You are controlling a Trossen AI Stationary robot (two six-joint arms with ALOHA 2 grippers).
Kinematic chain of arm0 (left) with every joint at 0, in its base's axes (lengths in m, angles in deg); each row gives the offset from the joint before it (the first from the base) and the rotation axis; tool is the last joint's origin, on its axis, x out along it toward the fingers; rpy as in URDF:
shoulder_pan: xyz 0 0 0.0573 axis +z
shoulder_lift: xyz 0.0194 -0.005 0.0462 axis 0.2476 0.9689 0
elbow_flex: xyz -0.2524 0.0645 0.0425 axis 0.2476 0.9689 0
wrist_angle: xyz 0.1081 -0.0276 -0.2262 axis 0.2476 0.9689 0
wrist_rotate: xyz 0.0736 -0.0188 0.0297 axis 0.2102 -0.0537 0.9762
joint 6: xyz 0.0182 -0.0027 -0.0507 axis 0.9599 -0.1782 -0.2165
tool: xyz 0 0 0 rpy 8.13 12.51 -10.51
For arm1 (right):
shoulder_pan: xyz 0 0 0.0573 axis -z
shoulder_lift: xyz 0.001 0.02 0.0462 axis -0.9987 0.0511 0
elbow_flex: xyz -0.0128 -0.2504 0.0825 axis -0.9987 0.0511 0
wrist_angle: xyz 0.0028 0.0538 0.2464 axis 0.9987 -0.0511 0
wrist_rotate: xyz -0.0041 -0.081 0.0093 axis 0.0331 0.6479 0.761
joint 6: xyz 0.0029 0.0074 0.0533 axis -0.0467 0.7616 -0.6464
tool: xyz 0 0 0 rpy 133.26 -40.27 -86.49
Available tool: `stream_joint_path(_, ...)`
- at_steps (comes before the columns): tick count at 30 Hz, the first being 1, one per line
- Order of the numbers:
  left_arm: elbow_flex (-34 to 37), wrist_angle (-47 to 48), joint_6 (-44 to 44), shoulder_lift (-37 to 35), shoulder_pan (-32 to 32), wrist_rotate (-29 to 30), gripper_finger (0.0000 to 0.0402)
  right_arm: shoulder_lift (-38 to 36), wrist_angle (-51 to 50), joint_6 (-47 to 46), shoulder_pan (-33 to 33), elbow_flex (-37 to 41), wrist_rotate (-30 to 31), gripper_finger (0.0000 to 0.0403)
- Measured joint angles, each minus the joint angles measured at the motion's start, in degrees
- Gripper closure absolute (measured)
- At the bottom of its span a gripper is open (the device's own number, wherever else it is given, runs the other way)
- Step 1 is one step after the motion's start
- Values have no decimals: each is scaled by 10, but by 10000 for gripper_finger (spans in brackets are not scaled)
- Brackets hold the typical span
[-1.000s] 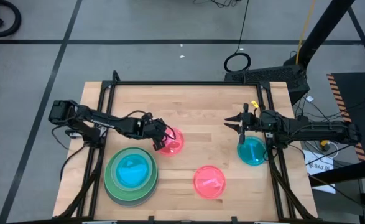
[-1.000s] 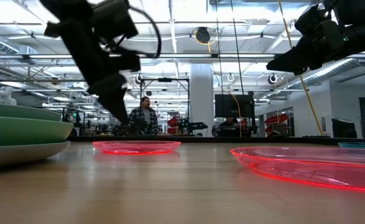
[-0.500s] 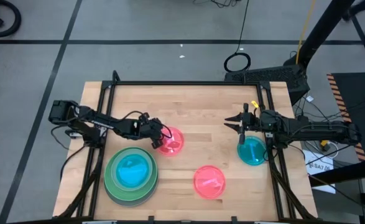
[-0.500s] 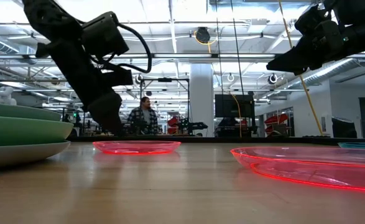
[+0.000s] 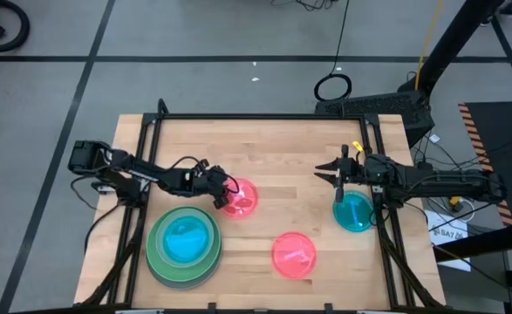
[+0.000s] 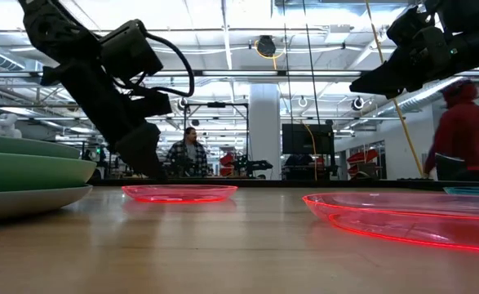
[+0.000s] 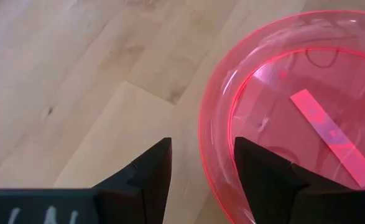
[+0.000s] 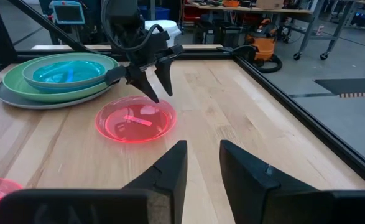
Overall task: Stack plastic plates
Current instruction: Stack the top pink plate on the transparent blue plate
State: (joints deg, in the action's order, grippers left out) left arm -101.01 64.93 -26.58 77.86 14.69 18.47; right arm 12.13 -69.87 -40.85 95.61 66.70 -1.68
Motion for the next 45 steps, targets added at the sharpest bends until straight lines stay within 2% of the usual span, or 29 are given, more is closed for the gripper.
stream_joint_path(9, 7, -23, -7, 3, -5, -3, 220, 0, 0, 0, 0, 0, 0, 314)
stream_joint_path(19, 5, -70, -12, 59, -5, -1, 220, 2, 0, -1, 0, 0, 2, 314)
stream_joint_path(31, 6, -70, -25, 59, -13, 0, 221, 6, 0, -1, 0, 0, 15, 314)
stream_joint_path(34, 6, -69, -29, 59, -18, 2, 237, 6, 0, -1, 0, 0, 15, 314)
stream_joint_path(41, 6, -61, -46, 59, -23, 8, 302, 6, 0, 0, 0, 0, 15, 314)
stream_joint_path(45, 6, -61, -55, 59, -23, 8, 318, 6, 0, 0, 0, 0, 15, 314)
